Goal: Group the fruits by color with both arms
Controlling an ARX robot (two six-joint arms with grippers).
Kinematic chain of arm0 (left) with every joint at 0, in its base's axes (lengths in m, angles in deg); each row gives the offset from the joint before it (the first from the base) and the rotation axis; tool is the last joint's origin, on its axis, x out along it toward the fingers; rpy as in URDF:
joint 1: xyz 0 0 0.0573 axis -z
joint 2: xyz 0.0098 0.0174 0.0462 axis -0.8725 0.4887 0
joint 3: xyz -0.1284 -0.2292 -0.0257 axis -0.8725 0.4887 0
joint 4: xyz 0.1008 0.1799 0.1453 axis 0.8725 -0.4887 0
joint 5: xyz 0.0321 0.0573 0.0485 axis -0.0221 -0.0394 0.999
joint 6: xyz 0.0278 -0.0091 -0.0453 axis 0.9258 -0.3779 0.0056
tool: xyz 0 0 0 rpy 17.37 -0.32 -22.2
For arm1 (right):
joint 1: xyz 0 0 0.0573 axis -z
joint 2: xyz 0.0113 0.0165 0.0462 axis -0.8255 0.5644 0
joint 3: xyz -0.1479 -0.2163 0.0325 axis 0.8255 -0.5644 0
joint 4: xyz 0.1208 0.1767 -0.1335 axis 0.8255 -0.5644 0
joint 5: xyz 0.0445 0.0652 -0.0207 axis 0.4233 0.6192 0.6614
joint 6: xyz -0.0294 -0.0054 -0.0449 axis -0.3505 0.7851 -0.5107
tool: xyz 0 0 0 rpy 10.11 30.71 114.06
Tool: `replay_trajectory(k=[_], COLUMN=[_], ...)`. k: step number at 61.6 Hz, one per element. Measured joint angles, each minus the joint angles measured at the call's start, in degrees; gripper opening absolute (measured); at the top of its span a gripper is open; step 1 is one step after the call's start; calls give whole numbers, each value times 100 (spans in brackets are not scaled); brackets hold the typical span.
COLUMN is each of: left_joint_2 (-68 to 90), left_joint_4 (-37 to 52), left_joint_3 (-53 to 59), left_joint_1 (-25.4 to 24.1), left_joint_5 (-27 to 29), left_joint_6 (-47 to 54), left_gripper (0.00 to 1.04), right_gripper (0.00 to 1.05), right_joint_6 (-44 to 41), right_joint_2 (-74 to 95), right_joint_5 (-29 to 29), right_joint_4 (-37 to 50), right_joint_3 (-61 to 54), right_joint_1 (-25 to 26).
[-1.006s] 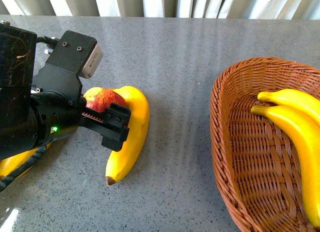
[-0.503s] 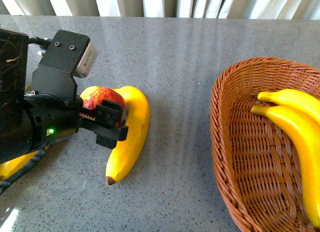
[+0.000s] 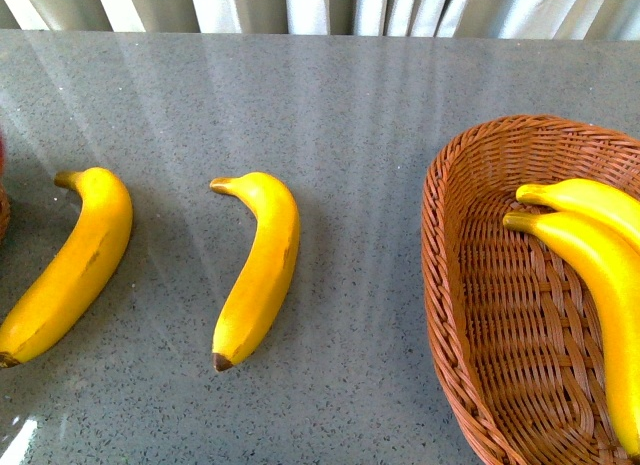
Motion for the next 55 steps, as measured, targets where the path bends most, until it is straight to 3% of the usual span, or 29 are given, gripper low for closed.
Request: replay_trajectory(k=[10, 42, 52, 55], left_joint_2=[-649, -1488, -1547, -1569], left_joint_4=[-219, -629, -669, -667], left_joint_3=[389, 1224, 1287, 1300], left_joint_1=[-1132, -3112, -3388, -3412], left_joint_5=[-485, -1709, -1895, -1923], left_joint_6=[48, 660, 739, 756], left_gripper=[71, 71, 97, 96], right_gripper=[96, 96, 96, 96], right_joint_6=[0, 0, 0, -2], right_joint_2=[0, 0, 0, 0], right_joint_5=[2, 2, 0, 2], right_joint_4=[0, 0, 0, 0], right_joint_3=[0, 0, 0, 0], right_joint_1=[0, 0, 0, 0])
